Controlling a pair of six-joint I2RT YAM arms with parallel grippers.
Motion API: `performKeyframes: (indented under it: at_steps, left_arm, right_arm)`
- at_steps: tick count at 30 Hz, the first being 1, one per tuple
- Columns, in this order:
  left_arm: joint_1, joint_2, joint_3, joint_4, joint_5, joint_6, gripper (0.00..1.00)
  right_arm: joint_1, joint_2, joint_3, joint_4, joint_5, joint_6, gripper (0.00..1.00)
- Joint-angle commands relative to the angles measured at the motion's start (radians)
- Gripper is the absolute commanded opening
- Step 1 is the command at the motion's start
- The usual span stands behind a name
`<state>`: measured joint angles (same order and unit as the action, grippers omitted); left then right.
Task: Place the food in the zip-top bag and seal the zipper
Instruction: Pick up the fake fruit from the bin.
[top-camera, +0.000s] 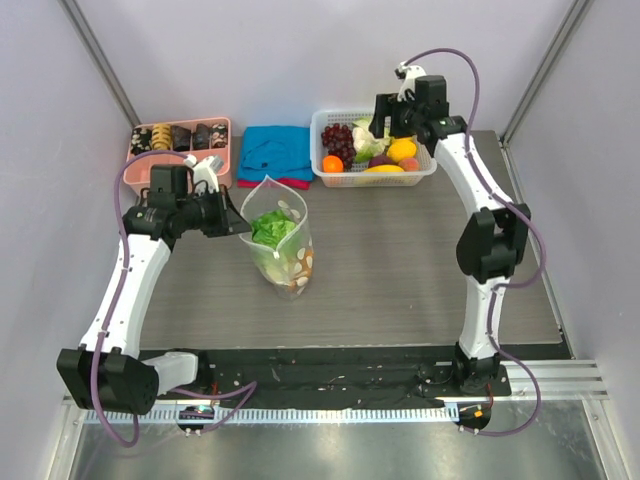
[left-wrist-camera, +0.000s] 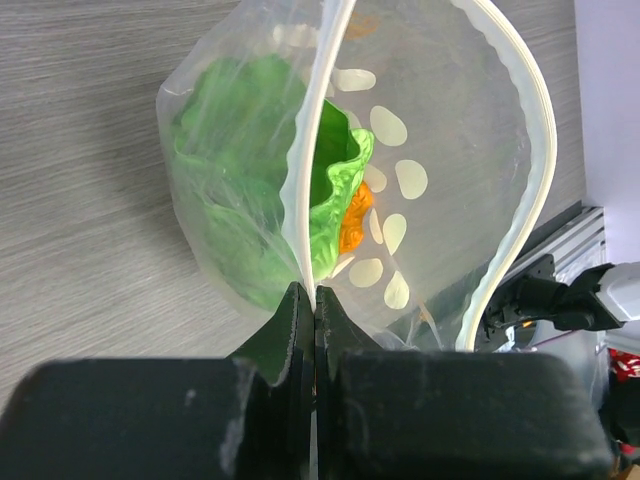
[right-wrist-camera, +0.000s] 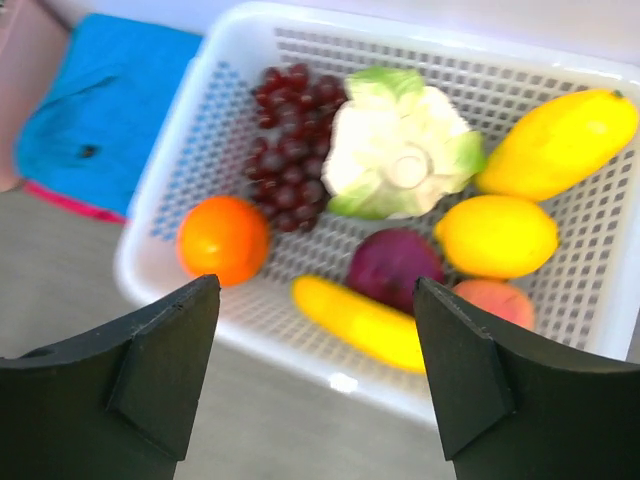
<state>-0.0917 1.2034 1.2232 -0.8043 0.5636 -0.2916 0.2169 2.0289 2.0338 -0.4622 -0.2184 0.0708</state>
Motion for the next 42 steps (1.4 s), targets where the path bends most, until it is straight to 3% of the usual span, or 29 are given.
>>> performKeyframes:
  at_steps: [1,5,9,16,35,42]
  left_arm:
    - [0.000,-0.005,0.047,0.045,0.036,-0.023,0.00]
    - [0.000,-0.005,0.055,0.039,0.022,-0.018,0.00]
    - [0.000,-0.002,0.048,0.048,0.021,-0.020,0.00]
    - [0.000,0.016,0.042,0.063,0.022,-0.030,0.00]
    - [0.000,0.061,0.067,0.085,0.009,-0.034,0.00]
    - [0.000,0.067,0.076,0.085,0.010,-0.043,0.00]
  right_arm:
    - [-0.005,0.161,0.126,0.100,0.095,-0.089,0.85]
    - [-0.004,0.258,0.207,0.138,0.142,-0.101,0.87]
    - [-0.011,0.271,0.165,0.210,0.214,-0.103,0.85]
    - [-0.025,0.301,0.081,0.448,0.585,-0.011,0.74]
    - [-0.048,0.527,0.238,0.599,0.633,0.073,0.72]
    - [-0.050,0.600,0.290,0.655,0.653,0.078,0.77]
